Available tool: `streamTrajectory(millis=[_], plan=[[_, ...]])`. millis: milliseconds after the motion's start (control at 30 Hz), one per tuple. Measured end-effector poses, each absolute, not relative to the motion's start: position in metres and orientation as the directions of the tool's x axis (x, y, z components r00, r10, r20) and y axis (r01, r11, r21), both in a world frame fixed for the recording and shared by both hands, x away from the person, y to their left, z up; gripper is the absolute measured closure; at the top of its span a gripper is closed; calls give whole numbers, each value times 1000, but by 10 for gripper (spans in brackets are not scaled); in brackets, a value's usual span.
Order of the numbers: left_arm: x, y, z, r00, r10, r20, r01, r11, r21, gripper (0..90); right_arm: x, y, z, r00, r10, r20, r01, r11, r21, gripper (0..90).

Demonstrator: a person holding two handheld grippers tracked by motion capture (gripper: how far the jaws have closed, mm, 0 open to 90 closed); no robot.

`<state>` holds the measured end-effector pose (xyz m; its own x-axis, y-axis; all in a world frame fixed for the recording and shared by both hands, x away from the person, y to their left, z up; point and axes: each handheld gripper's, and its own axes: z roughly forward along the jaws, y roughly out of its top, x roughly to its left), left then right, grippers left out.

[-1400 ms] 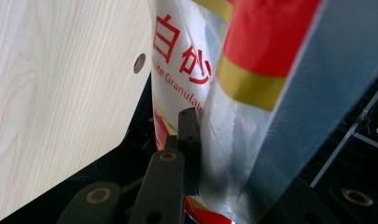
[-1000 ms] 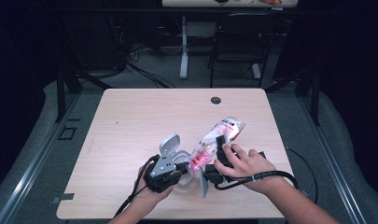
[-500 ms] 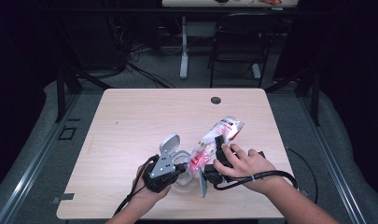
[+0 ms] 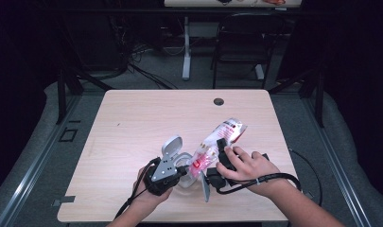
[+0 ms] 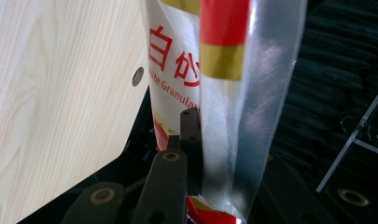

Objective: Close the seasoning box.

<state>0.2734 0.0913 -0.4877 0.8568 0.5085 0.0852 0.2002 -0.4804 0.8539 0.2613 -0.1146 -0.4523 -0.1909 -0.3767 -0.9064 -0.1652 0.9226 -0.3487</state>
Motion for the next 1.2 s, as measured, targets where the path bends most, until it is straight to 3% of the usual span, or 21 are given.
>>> streamTrajectory(millis=[1200], plan=[[277, 95, -490, 847, 524, 86, 213, -484, 849, 900, 252, -111, -446, -180, -392, -902, -197, 913, -357, 857]])
